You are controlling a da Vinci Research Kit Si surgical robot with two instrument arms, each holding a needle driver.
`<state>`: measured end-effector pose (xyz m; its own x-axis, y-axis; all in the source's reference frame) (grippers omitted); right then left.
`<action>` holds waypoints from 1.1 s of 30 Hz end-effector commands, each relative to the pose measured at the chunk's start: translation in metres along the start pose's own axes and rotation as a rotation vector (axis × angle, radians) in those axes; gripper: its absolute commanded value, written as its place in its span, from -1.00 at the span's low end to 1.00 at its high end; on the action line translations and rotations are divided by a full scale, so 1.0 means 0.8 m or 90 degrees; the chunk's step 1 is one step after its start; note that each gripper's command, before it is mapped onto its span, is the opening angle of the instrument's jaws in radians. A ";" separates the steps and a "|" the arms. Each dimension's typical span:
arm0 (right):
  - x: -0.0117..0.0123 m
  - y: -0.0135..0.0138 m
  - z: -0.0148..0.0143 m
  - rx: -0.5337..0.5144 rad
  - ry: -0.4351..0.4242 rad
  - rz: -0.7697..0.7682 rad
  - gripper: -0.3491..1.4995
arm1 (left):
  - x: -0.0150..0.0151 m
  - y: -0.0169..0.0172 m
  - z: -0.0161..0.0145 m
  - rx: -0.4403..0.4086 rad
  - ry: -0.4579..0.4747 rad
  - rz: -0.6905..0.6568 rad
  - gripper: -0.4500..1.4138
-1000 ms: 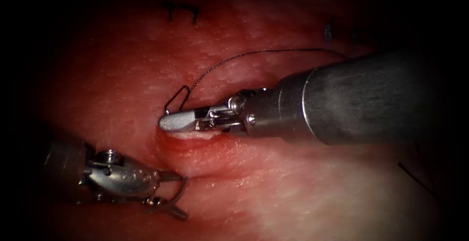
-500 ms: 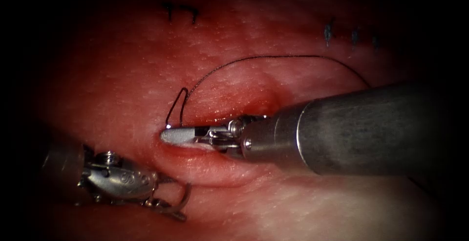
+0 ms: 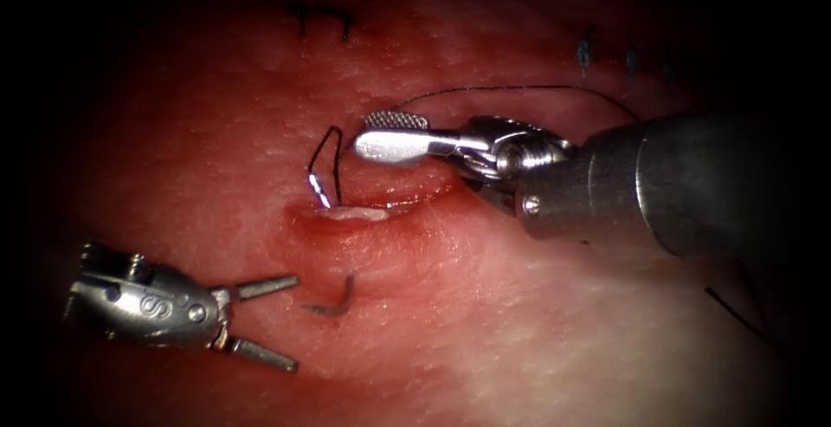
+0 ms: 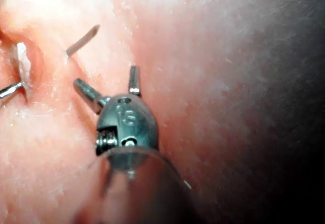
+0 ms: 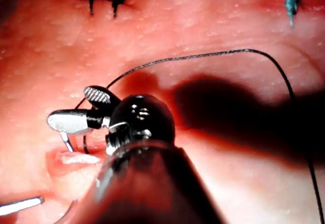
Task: Wound Closure
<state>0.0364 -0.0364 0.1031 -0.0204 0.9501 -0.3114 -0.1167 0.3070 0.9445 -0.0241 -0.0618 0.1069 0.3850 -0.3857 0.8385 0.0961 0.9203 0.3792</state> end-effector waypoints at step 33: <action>-0.0045 0.0010 -0.0043 0.021 -0.002 -0.112 -0.40 | -0.0015 0.0007 0.0035 -0.053 -0.351 -0.292 -1.00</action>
<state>0.0325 -0.0398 0.1036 0.0479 0.8372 -0.5448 -0.0679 0.5469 0.8344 -0.0266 -0.0595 0.1066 -0.2455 -0.7356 0.6314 0.1600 0.6117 0.7748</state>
